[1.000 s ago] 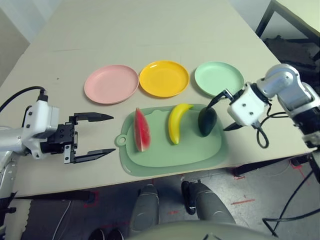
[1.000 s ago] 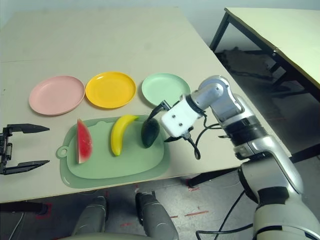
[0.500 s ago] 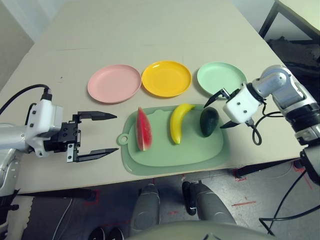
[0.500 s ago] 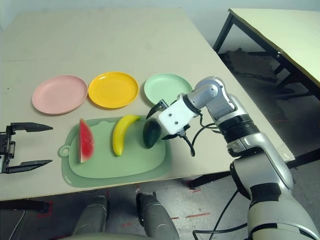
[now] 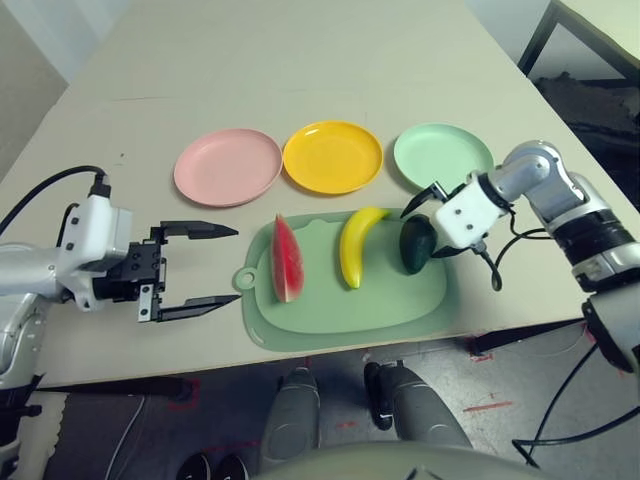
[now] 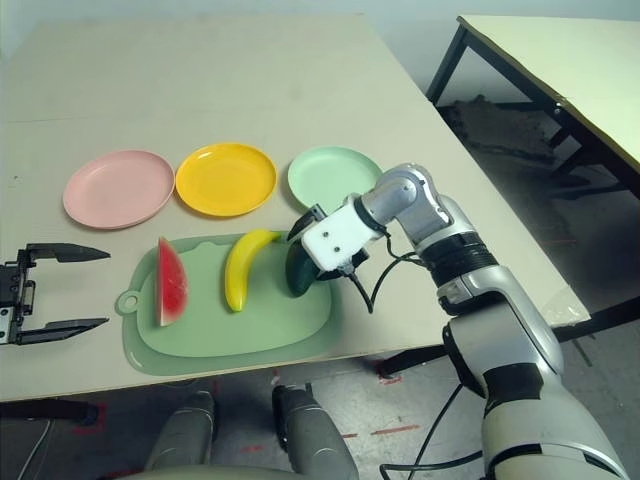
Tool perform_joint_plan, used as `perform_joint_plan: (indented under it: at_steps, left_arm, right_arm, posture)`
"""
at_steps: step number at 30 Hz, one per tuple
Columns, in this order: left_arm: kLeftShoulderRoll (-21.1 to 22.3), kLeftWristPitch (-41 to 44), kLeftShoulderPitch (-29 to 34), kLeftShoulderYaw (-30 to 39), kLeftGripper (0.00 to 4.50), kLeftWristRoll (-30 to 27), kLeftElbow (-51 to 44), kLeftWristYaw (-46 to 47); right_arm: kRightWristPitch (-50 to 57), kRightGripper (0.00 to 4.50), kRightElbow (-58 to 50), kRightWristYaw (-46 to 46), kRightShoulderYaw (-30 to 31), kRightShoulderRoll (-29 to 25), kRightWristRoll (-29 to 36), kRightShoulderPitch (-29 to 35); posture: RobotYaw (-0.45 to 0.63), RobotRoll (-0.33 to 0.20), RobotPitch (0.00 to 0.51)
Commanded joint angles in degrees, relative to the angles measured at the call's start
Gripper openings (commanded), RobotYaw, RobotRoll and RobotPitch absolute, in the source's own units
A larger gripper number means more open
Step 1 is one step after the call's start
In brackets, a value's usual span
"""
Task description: Place the fruits into color-matched plates.
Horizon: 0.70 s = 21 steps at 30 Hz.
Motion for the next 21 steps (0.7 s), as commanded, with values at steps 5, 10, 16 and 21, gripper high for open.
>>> perform_joint_plan:
  at_steps: [5,10,16,21]
  left_arm:
    - [0.47,-0.58,-0.43,-1.43,4.50,1.59,-0.12,-0.30]
    - [0.45,-0.97,-1.55,-2.10,4.50,2.01,0.78,-0.47]
    - [0.46,-1.24,-2.28,-2.64,4.50,2.18,1.25,-0.57]
    - [0.38,-1.26,-2.69,-3.00,4.50,2.29,1.29,-0.49]
  right_arm:
    - [2.90,2.68,-2.44,1.93,-0.64,-0.08,1.33,0.66]
    - [3.53,0.99,-3.25,2.10,-0.91,-0.51,1.56,1.12]
    - [4.10,0.02,-4.30,1.98,-1.04,-0.95,1.55,1.64]
    - [4.22,0.02,-4.97,2.23,-0.85,-1.75,0.82,1.57]
  posture:
    - [0.05,0.000,0.174]
    - [0.04,0.000,0.171]
    - [0.04,0.000,0.168]
    - [0.03,0.000,0.167]
